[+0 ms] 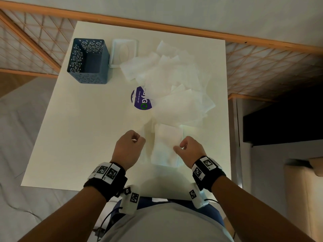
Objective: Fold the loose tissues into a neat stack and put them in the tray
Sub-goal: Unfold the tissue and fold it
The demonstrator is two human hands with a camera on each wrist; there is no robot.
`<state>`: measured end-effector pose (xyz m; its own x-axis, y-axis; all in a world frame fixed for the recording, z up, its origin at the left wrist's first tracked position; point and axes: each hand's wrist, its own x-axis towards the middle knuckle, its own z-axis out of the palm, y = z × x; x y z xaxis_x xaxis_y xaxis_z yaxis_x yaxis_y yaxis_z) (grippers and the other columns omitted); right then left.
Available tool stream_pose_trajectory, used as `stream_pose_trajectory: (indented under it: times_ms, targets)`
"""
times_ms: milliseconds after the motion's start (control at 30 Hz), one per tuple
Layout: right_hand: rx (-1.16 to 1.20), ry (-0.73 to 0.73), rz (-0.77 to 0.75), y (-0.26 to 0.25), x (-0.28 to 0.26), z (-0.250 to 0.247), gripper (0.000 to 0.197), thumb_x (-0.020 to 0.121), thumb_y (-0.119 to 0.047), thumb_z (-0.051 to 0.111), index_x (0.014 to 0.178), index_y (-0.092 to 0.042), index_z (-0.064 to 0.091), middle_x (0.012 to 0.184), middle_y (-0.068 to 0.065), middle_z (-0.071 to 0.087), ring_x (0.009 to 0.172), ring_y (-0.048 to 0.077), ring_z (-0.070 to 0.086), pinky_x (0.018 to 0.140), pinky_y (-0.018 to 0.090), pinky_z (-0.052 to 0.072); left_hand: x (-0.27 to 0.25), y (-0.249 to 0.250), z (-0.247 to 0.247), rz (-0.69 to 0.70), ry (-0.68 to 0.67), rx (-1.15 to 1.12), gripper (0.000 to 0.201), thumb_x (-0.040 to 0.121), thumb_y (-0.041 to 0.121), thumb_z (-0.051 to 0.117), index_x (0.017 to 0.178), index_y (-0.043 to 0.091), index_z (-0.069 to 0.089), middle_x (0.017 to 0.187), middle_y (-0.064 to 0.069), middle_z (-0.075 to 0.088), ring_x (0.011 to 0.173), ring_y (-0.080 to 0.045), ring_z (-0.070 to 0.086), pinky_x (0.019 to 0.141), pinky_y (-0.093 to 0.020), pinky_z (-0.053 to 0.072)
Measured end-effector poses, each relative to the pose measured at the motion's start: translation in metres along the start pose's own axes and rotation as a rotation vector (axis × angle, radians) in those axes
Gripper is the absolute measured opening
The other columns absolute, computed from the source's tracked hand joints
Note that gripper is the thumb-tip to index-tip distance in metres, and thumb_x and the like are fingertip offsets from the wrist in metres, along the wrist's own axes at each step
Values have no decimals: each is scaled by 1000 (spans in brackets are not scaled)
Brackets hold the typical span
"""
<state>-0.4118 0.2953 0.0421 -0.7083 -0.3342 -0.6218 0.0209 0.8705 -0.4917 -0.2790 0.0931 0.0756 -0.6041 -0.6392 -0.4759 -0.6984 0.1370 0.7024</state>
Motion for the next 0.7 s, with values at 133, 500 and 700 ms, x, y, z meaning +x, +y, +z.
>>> stream_pose_trajectory:
  times_ms: [133,500,700]
  targets:
    - [-20,46,3,-9,-2,-11,37,89,-54,69,99,-22,54,91,-5,61,78,12,59,67,31,46,-8,19,-12,67,-72,-83,20,94,24,62,80,11,54,69,6,52,62,-12,44,61,-30,38]
    - [829,-393,80,-46,-23,-37,56,105,-58,41,123,-14,69,112,14,78,93,29,73,90,46,57,-17,52,1,-129,-381,-746,24,78,23,59,71,18,36,75,-3,38,67,-22,36,58,-33,30]
    - [977,-249,-9,-29,-19,-33,10,92,-26,73,92,-16,70,91,7,71,77,23,59,65,29,49,-14,48,11,-102,-365,-752,16,86,18,62,78,18,49,87,-12,41,79,-29,35,64,-36,31]
